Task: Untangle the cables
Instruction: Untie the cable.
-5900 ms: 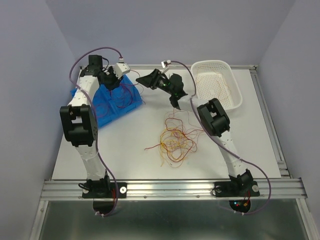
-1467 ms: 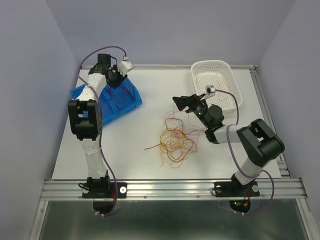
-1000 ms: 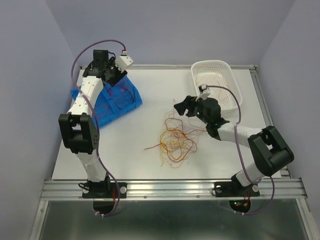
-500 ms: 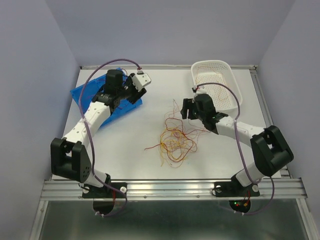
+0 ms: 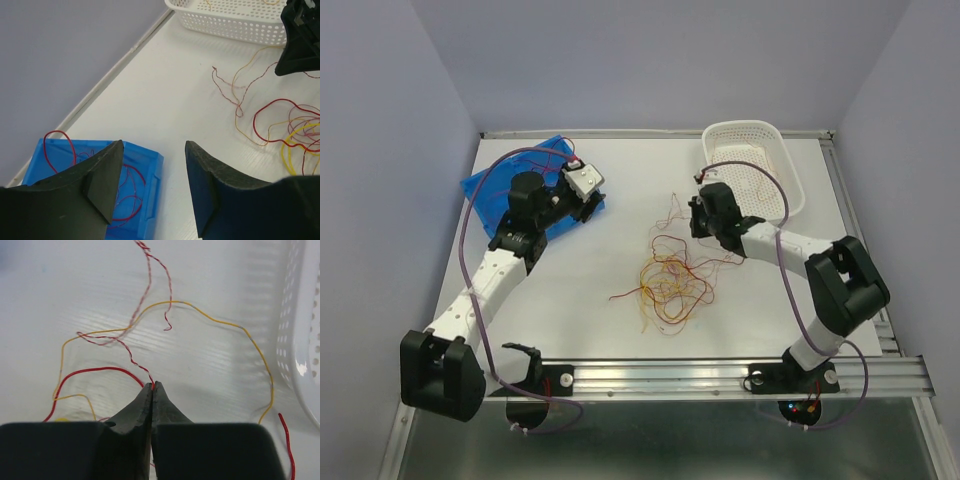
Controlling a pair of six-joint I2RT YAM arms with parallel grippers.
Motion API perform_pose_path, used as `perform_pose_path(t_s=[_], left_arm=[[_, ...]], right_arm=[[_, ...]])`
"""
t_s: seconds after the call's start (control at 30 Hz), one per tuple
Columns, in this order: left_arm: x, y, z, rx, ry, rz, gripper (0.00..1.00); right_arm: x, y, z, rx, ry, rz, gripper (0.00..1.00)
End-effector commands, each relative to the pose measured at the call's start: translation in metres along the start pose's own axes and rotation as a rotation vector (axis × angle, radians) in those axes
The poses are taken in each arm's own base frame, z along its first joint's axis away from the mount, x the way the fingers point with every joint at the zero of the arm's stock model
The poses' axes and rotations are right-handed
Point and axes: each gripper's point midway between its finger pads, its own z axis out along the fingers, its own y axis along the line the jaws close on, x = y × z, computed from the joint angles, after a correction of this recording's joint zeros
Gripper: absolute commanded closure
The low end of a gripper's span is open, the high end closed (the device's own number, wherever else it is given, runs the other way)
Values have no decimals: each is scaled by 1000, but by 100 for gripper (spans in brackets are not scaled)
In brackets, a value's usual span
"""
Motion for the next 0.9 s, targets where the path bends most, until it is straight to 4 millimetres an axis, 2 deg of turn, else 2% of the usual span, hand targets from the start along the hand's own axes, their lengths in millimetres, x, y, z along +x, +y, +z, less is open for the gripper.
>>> perform_pose_path(t_s=[0.0,0.07,0.1,0.17,0.2,0.3,0.33,0.4,0.43,0.53,0.7,0.8,0.87], left_arm=[[-13,0,3,0,-80,-3,37],[-12,-5,4,24,-87,-3,37],[-11,-10,5,51,-94,-2,37],[-14,-15,4,74,-113,4,36],[-17,-19,3,95,-125,10,36],[-27,-20,-2,94,-162,19,36],[-31,-21,-6,92,-176,22,36],[-37,-20,-10,81,-199,20,35],[-41,-21,-11,77,-214,15,34],[-56,-22,-23,69,-264,18,33],[-68,-27,-34,72,-310,13,30],[-74,-37,-38,120,-343,7,29],[-81,-35,-40,107,-369,-3,29]], right_arm=[[-66,35,-23,-136,-143,-29,99],[-88,50,-43,-196,-202,-54,99],[-113,63,-65,-258,-265,-63,99],[-140,80,-95,-341,-339,-80,100],[-163,93,-123,-411,-407,-97,100],[-194,116,-166,-527,-499,-143,100],[-218,123,-191,-557,-571,-151,100],[-243,129,-216,-591,-642,-162,100],[-263,137,-237,-630,-698,-174,99],[-304,153,-281,-716,-822,-183,100],[-336,166,-313,-789,-909,-179,99],[-342,170,-322,-823,-925,-173,100],[-343,172,-324,-841,-927,-158,100]])
